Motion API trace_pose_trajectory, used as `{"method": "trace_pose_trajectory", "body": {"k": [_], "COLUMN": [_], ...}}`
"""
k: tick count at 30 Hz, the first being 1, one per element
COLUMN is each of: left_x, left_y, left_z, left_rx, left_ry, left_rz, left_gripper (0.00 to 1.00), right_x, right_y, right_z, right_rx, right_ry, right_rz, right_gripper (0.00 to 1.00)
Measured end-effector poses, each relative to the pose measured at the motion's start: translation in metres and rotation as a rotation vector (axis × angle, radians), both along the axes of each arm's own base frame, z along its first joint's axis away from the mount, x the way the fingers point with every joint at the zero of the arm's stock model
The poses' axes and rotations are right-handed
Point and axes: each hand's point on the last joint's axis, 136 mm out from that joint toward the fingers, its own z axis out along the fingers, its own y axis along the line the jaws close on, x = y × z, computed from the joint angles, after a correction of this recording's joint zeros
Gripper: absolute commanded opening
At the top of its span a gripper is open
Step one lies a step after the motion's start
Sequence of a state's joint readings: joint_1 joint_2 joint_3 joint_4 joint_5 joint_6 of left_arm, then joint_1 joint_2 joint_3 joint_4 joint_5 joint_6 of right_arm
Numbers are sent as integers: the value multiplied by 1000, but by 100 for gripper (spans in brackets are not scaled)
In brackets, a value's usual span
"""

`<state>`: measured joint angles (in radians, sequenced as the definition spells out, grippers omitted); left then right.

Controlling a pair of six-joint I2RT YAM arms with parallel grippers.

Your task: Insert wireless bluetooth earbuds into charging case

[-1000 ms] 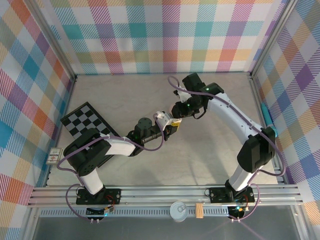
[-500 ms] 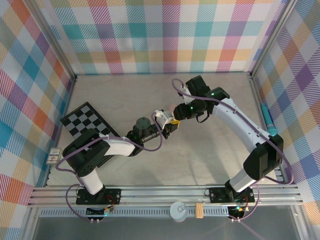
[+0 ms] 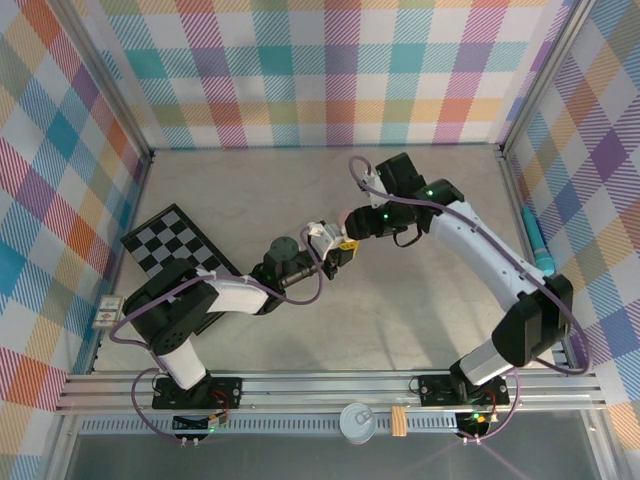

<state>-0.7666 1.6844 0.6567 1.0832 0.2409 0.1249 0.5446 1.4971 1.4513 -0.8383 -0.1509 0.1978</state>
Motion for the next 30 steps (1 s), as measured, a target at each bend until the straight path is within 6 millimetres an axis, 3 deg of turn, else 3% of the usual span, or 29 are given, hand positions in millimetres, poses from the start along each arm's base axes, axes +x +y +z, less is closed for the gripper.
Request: {"method": "trace_pose_trajectory", "body": {"k": [6,10,17,23,30], "left_x": [2,8,-1,-24,-47], "left_y": [31,66,116,136,159], "left_z": [7,20,39,61,85], "left_rx": [11,2,-8,-28,-37], "left_ry": [-18,-40,-75,-109,-129], "left_rz": [62,139,252,274,318], "left_gripper": [3,3,4,3,3], "right_x": [8,19,47,61,72], "right_y": [-10,-13,6,40,86], "right_z": [31,25,-34,-83,-116], "right_rx": [70,74,34,-24,-51], "right_ry": [-105,-95,79,178,233], "right_rz": [-57,-107,-158,-134,-85], "right_gripper": [65,65,65,64,55]}}
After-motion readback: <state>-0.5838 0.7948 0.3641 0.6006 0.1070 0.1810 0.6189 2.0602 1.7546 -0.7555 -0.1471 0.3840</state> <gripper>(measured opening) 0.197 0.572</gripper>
